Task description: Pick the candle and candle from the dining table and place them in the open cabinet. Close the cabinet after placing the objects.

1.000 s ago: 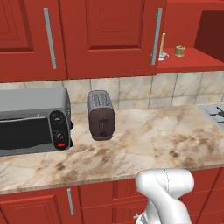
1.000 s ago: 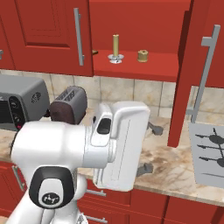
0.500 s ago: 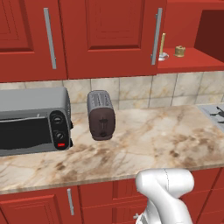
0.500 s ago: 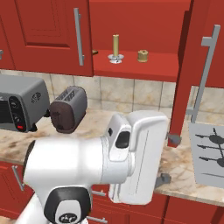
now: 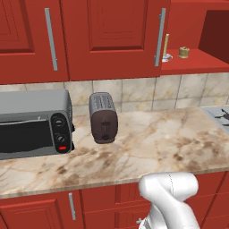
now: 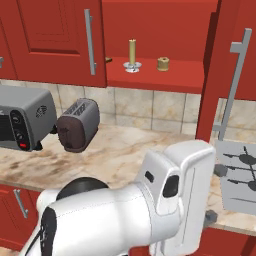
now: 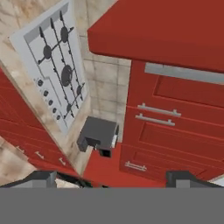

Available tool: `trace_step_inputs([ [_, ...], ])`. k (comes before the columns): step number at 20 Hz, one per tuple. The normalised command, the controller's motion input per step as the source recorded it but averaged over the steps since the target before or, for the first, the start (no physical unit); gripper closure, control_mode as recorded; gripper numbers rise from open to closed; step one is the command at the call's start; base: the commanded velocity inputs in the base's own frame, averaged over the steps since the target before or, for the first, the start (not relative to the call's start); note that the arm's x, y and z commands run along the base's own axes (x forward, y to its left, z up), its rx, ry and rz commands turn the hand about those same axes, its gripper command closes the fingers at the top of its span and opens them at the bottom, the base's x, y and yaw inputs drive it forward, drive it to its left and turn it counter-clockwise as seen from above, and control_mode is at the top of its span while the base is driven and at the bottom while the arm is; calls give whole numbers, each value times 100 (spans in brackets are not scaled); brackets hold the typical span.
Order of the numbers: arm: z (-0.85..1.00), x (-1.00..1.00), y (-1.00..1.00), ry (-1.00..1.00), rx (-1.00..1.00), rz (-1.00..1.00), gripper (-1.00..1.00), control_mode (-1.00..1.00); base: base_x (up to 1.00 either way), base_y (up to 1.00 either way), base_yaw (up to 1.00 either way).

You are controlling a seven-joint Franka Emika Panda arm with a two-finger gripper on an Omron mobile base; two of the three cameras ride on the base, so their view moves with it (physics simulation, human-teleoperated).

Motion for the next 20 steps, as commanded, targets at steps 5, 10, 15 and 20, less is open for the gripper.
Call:
trace_step_inputs([
  [5, 1, 0, -28, 0, 5, 17, -100, -100, 0, 0, 0],
  [10, 0, 2, -21, 5, 7, 20, -100, -100, 0, 0, 0],
  [15, 0, 17, -15, 0, 13, 15, -100, -100, 0, 0, 0],
  [20, 0, 21, -17, 1, 16, 13, -100, -100, 0, 0, 0],
])
